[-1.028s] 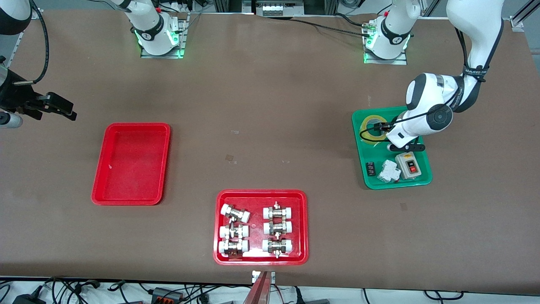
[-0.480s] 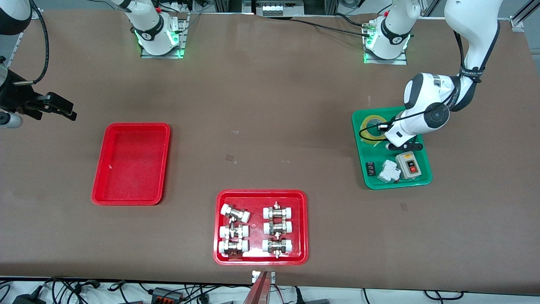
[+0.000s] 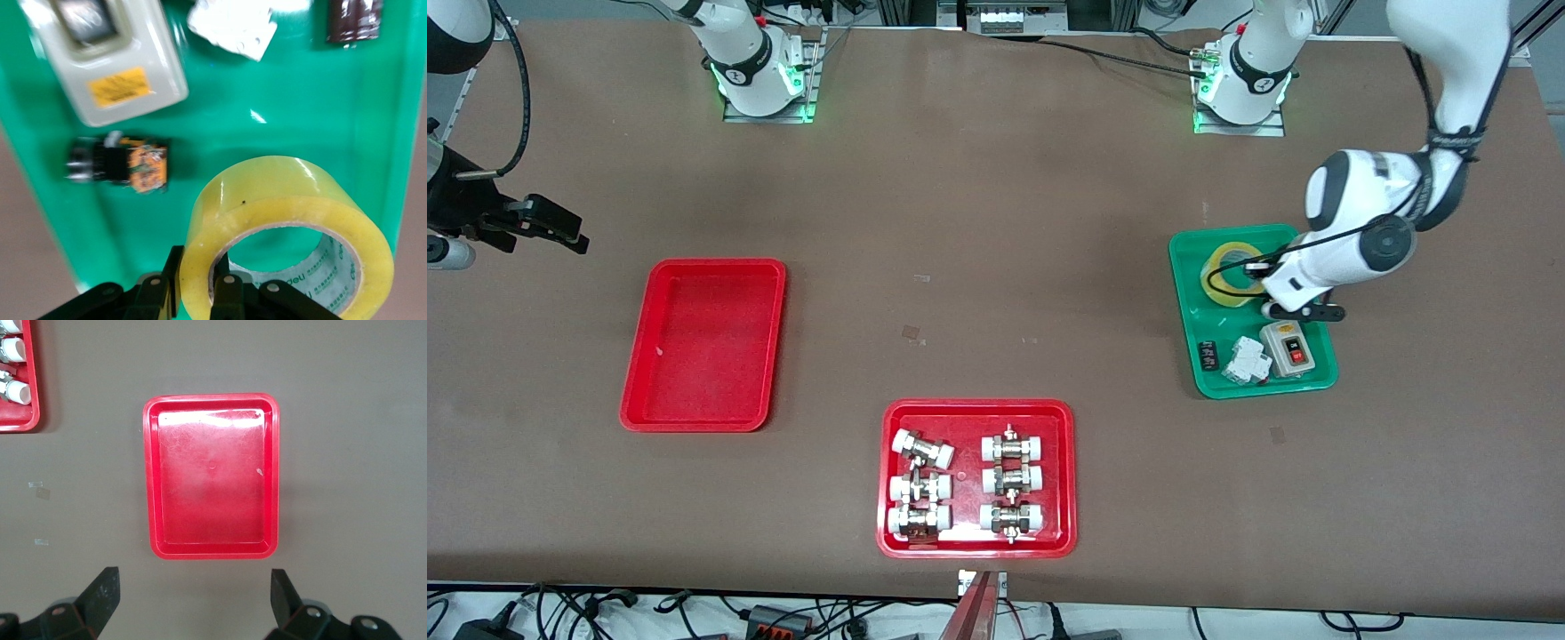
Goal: Left arm passes tape to right arm into tray
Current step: 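Close the left gripper on the rim of the yellow tape roll, then lift the tape with the left gripper while the right gripper approaches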
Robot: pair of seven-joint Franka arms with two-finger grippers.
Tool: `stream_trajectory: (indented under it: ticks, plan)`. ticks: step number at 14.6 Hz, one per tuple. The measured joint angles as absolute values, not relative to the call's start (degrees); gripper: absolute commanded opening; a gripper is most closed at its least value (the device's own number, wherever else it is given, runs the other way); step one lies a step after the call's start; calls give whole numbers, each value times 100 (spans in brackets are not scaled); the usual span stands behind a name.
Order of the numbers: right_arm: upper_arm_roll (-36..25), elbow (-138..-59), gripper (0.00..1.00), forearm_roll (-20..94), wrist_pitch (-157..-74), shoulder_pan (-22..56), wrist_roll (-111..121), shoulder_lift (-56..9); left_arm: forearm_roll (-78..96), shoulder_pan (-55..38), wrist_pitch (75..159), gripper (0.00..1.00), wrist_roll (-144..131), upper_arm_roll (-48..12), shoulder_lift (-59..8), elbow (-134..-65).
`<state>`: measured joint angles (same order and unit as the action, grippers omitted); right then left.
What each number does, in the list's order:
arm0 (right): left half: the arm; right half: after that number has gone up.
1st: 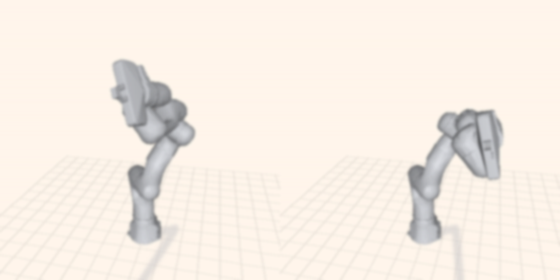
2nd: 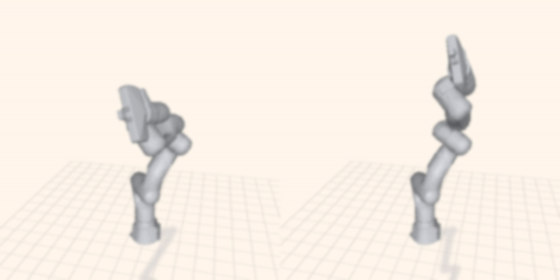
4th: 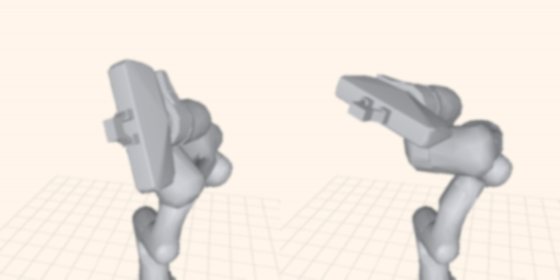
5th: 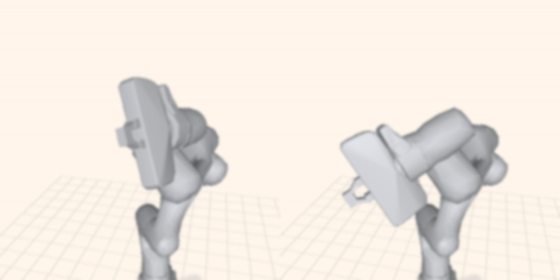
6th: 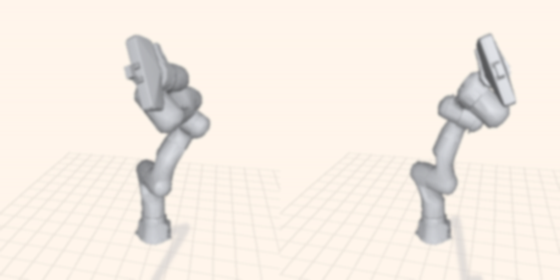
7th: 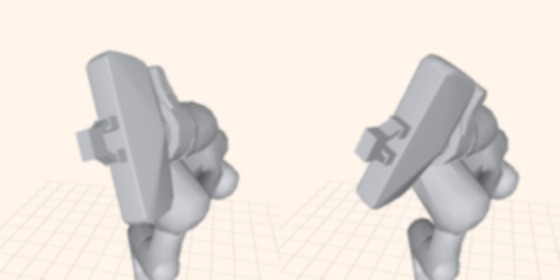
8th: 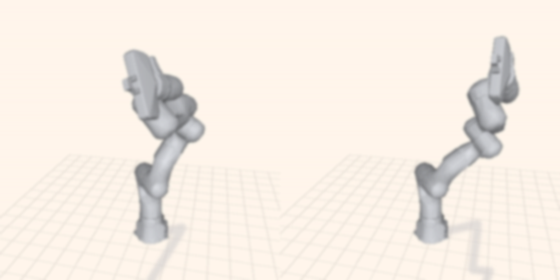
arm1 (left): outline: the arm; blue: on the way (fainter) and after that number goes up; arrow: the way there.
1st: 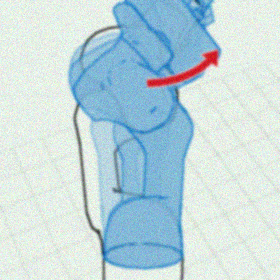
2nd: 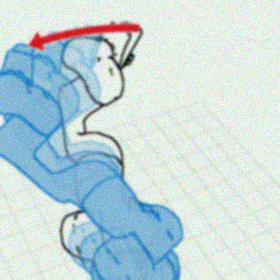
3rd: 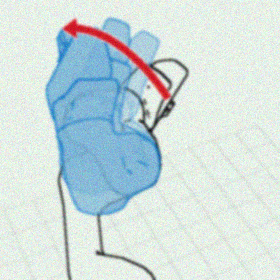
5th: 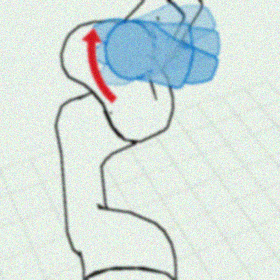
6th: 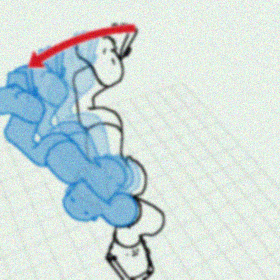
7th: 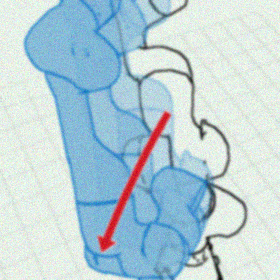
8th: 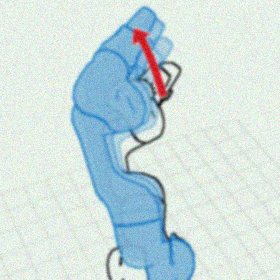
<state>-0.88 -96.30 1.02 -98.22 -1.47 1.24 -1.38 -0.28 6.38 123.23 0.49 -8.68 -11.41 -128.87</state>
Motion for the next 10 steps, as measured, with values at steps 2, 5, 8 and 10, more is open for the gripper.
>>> stream_trajectory:
  ticks: [2, 5, 8, 10]
  plan:
    - [-78, -9628, 100, 102, -9777, -143, 124, -133, -27, 677, 11571, 1, 521, -876, -762, -12472]
    - [-56, -9615, 100, 104, -9597, -119, 124, -114, 247, 661, 10417, 1, 973, -1140, -405, -11334]
    - [-46, -9590, 100, 112, -9601, -108, 126, -150, 1283, 712, 8768, 1, 1014, -1226, -326, -10000]
    - [-36, -9583, 100, 142, -9578, 3, 160, -266, 1649, 805, 8176, 1, 1078, -1235, -307, -9361]
